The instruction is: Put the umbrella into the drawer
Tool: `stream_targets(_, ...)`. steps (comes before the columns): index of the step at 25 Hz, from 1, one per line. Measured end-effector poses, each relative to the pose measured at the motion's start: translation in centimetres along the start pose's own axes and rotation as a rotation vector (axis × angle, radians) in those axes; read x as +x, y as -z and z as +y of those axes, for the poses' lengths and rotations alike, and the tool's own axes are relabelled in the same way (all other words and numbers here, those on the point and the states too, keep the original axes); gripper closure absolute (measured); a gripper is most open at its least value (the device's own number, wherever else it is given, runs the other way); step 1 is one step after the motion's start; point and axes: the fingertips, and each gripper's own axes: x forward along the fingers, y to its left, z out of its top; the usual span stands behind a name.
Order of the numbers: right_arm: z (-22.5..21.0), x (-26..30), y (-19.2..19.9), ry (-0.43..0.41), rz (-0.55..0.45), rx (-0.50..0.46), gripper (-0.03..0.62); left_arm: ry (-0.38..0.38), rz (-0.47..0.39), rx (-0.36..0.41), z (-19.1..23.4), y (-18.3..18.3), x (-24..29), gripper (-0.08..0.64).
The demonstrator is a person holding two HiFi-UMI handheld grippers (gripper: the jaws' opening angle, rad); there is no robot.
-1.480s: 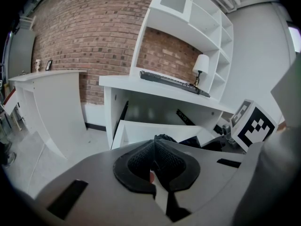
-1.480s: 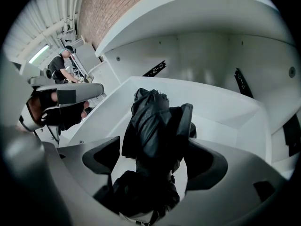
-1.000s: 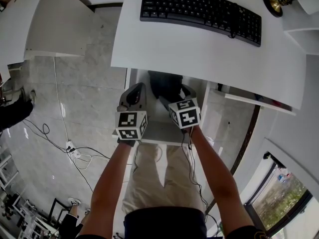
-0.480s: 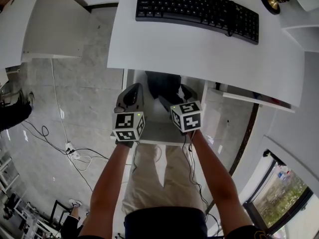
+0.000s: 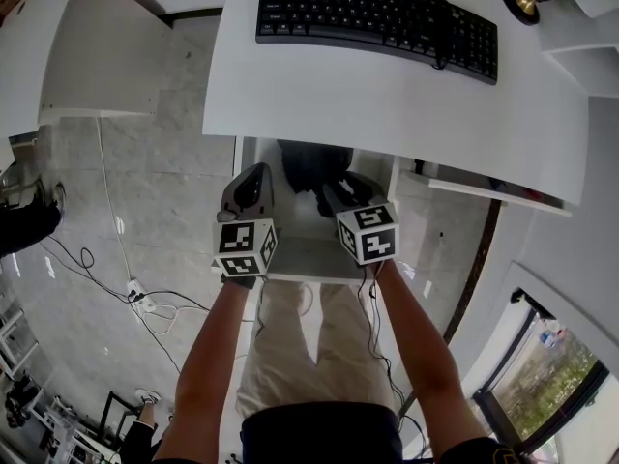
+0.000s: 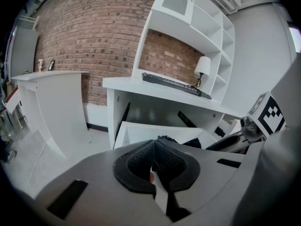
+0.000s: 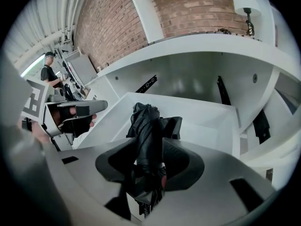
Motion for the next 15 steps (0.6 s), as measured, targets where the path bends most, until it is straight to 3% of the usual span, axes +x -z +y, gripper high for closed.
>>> stream_targets(2,-0.6,-0.6,-0.3,0.021,-0.025,0.007,0.474,-0.001,-0.002,0.000,0.0,0.0,0.1,0.543)
stream_targets(4,-1.1,-1.3,-0.7,0.047,-0.059,0.005,0.586,-0.001,-0.003,-0.001,0.0,-0.1,0.1,0.543)
stream_targets(10,-1.0,-2.5,-1.8,0.040,-0.102,0.005,0.591,0.005,-0.011,0.035,-0.4,-0.7,-0.3,0.543)
stream_targets(15,-1.2,-4.1,-2.6,0.050,-0.130,0.013,0.591,0.033,-0.039,0.152,-1.9,-2.7,-1.6,0.543)
